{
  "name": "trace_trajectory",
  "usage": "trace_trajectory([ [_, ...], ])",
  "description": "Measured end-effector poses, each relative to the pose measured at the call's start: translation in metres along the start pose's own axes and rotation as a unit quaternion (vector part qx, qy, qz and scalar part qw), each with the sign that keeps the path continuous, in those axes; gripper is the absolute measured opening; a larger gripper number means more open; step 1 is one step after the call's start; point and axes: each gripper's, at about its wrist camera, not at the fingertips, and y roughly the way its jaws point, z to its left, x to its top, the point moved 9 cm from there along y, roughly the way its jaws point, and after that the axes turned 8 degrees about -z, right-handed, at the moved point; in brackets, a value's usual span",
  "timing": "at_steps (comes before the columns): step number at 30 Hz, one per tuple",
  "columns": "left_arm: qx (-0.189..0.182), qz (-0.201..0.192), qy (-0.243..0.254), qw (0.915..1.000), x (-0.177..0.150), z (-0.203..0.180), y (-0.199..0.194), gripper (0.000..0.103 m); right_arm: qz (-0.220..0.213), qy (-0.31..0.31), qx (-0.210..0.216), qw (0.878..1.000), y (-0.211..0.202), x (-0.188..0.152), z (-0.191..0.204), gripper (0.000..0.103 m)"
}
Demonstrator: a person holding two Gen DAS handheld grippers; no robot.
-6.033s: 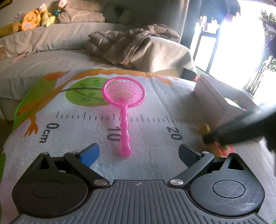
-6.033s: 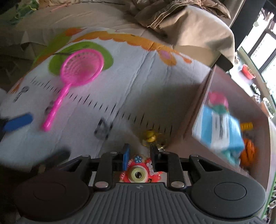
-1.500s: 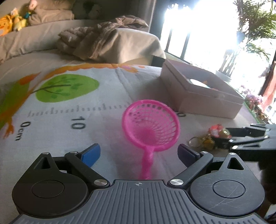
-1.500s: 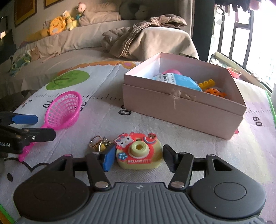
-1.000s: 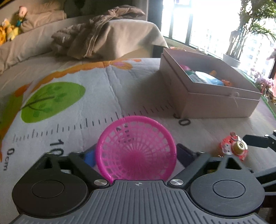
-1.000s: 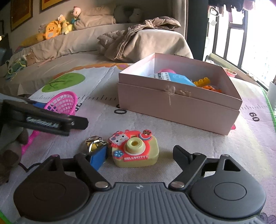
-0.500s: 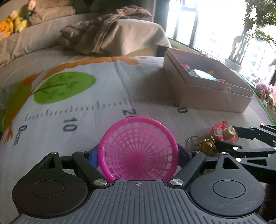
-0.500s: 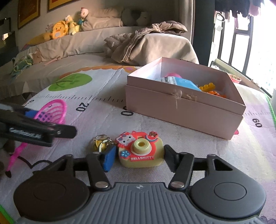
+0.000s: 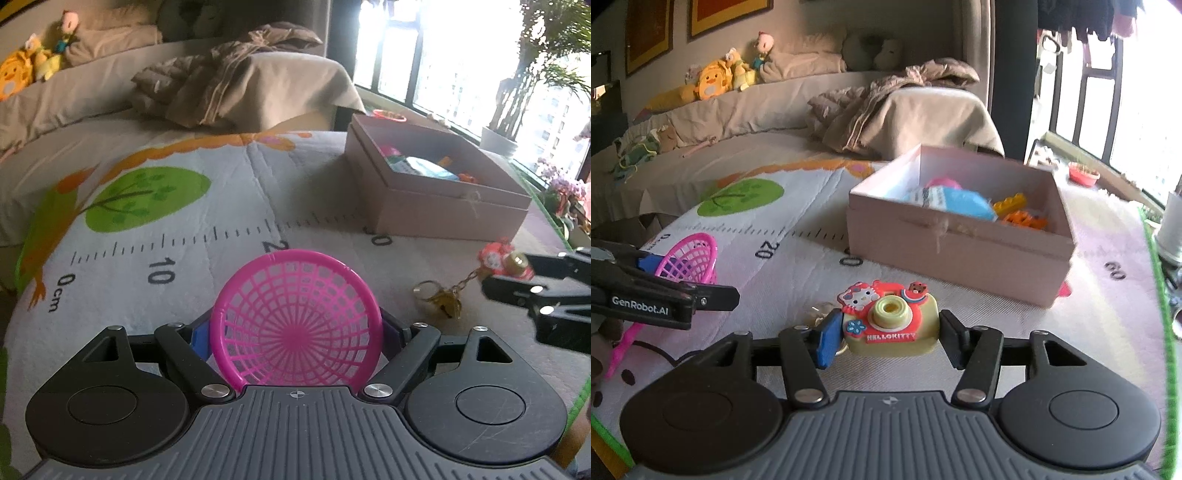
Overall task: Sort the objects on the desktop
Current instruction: 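Carry the net and lens toy over the pink box and open both grippers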
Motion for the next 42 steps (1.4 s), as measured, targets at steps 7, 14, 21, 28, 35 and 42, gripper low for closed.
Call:
trace_trajectory([
  [7,-0.022,-0.031,0.022,0.999,0.032,-0.02,-0.015,0.088,-0.034,-0.001,0.001,0.999,-0.03,0.032,-0.018,0.055],
  [14,-0.086,-0.075,0.042,0.9926,0.121,-0.068,0.003,0.088,-0.113,-0.016,-0.032,0.993,-0.047,0.11,-0.064,0.055],
  [21,-0.139,-0.072,0.015,0.9876,0.194,-0.134,0.09,0.088,-0.135,-0.027,-0.077,0.988,-0.003,0.156,-0.114,0.056],
  [28,-0.162,0.008,-0.026,0.9864,0.192,-0.151,0.178,0.095,-0.064,0.006,-0.06,0.996,0.071,0.131,-0.143,0.056],
  [35,-0.111,-0.055,0.037,0.9916,0.183,-0.102,0.138,0.096,-0.054,0.027,-0.059,0.996,0.09,0.112,-0.156,0.058],
  [42,-0.111,-0.037,0.064,0.991,0.111,-0.085,0.104,0.096,0.001,0.087,-0.033,0.996,0.113,0.08,-0.157,0.063],
])
